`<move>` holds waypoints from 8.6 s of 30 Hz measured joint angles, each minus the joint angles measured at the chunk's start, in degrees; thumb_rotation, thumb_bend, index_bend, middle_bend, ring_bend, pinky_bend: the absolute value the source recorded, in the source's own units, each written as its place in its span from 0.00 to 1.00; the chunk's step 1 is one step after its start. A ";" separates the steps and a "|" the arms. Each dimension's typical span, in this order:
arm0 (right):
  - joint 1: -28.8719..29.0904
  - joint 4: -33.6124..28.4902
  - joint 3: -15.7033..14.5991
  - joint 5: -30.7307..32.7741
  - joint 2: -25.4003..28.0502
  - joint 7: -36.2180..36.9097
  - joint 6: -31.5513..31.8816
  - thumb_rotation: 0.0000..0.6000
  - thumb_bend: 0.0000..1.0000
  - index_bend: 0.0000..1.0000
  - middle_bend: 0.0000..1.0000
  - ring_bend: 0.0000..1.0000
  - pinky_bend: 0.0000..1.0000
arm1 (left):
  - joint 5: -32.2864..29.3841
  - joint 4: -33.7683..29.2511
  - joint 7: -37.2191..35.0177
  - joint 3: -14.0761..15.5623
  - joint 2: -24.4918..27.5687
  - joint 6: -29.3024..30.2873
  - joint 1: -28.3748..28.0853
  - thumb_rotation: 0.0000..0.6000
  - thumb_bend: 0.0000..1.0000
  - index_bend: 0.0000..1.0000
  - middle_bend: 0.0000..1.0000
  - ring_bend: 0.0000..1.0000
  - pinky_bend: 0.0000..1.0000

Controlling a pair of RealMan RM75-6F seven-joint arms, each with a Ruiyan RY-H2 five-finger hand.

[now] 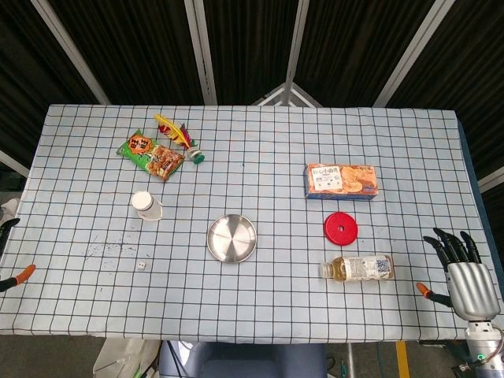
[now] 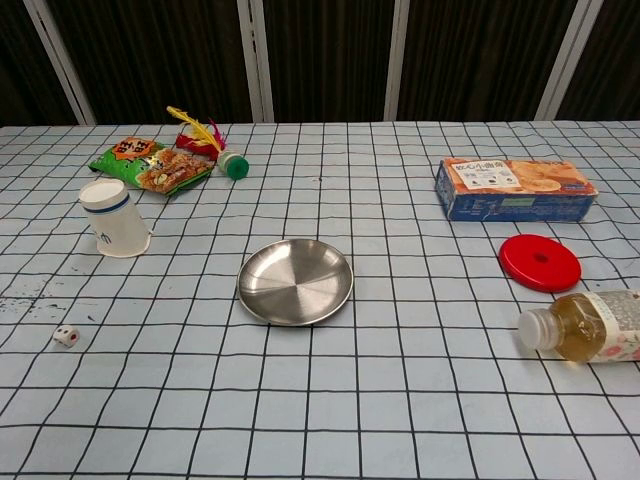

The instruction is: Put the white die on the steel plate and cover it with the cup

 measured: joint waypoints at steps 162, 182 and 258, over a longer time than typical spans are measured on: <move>-1.92 -4.23 1.64 9.66 4.55 3.79 -3.80 1.00 0.10 0.21 0.14 0.14 0.01 | -13.46 -2.70 31.25 3.59 -14.13 -32.68 -22.74 1.00 0.47 0.38 0.07 0.00 0.00; -1.77 -4.24 1.59 9.86 4.55 3.89 -4.38 1.00 0.10 0.21 0.14 0.14 0.01 | -12.31 -2.02 30.49 4.36 -14.70 -32.75 -23.01 1.00 0.47 0.46 0.07 0.00 0.00; -1.86 -3.09 1.91 10.91 5.01 6.79 -5.32 1.00 0.10 0.21 0.14 0.14 0.01 | -23.18 9.42 42.97 -10.61 -36.92 -40.15 -45.25 1.00 0.54 0.51 0.14 0.00 0.00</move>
